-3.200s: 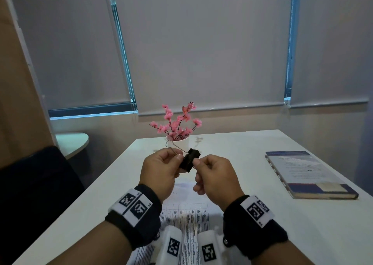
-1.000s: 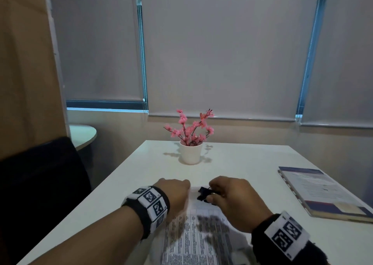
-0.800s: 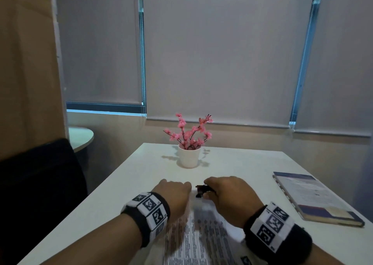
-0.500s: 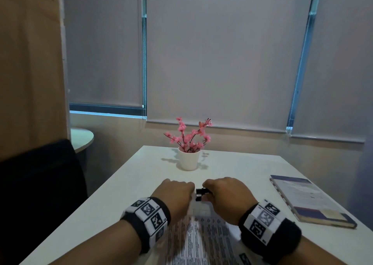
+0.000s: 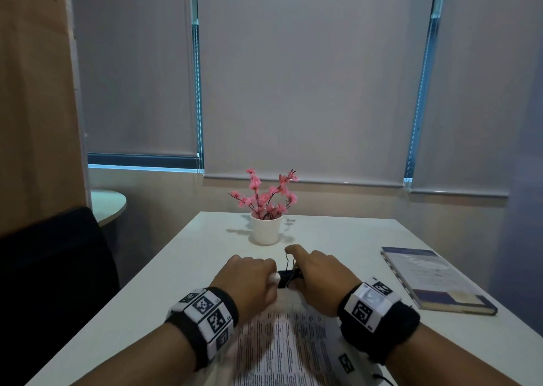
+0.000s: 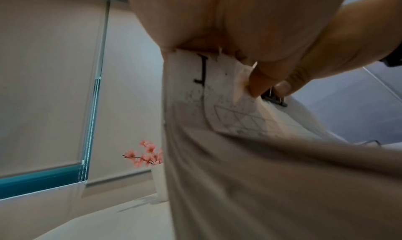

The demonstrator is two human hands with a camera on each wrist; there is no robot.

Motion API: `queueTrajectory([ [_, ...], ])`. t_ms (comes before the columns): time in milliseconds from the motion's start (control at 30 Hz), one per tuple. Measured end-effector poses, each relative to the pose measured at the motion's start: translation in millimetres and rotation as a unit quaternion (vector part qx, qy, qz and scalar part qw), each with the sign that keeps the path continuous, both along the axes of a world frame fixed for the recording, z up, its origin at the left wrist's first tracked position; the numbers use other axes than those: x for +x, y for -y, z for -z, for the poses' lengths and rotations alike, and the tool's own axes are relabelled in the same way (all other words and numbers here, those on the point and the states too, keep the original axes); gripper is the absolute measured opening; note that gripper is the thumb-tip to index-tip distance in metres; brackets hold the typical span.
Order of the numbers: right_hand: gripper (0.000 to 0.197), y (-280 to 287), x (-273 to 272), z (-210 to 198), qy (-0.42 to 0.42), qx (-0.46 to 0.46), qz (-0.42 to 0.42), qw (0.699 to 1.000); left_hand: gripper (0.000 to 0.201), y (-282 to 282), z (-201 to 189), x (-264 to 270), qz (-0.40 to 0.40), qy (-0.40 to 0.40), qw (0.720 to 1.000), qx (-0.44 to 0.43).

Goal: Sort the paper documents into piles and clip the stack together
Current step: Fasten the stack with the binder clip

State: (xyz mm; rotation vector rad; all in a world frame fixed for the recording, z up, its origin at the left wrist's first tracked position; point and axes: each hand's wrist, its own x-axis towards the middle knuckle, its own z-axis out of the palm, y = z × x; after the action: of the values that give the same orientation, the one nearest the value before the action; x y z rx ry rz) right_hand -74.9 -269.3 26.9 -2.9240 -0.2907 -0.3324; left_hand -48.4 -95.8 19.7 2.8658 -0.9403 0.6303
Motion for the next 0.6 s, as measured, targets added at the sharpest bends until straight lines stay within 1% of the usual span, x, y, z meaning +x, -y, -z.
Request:
queueTrajectory([
  [100, 0.056, -0.2, -3.3, 2.4, -0.014, 0.012, 0.008, 1.000, 0.026, 3.9, -0.6, -1.0, -0.001, -0.006, 1.000, 0.026],
  [133, 0.061, 1.1, -3.5, 2.9, -0.024, 0.022, 0.006, 0.999, 0.027, 5.5, -0.3, -0.8, -0.006, -0.004, 0.999, 0.038],
  [200, 0.078, 4.6, -4.7, 2.5, -0.049, 0.045, 0.002, 0.998, 0.027, 7.7, 1.8, -1.0, -0.008, 0.012, 0.998, 0.057],
  [267, 0.092, 7.9, -4.0, 3.1, -0.065, 0.069, -0.005, 0.995, 0.027, 8.9, 3.8, -2.1, 0.003, 0.029, 0.998, 0.064],
  [333, 0.096, 12.4, -1.0, 3.9, -0.078, 0.111, -0.005, 0.991, 0.023, 8.0, 5.3, -4.1, 0.043, 0.070, 0.995, 0.050],
  [367, 0.096, 15.3, 0.7, 4.2, -0.086, 0.138, -0.004, 0.987, 0.020, 6.3, 5.2, -5.1, 0.060, 0.103, 0.991, 0.056],
  [400, 0.095, 18.7, 2.4, 4.7, -0.094, 0.164, 0.001, 0.982, 0.022, 5.2, 7.3, -4.2, 0.068, 0.123, 0.987, 0.072],
  [467, 0.091, 23.5, 4.0, 4.9, -0.111, 0.186, 0.007, 0.976, 0.031, 4.9, 14.9, 0.1, 0.086, 0.144, 0.982, 0.081],
  [500, 0.083, 24.6, 4.0, 4.9, -0.114, 0.182, 0.004, 0.977, 0.032, 4.9, 19.3, 2.0, 0.096, 0.155, 0.980, 0.075],
  [600, 0.032, 23.9, 1.6, 4.8, -0.113, 0.138, 0.004, 0.984, 0.030, 4.7, 23.8, 4.4, 0.106, 0.182, 0.976, 0.052],
])
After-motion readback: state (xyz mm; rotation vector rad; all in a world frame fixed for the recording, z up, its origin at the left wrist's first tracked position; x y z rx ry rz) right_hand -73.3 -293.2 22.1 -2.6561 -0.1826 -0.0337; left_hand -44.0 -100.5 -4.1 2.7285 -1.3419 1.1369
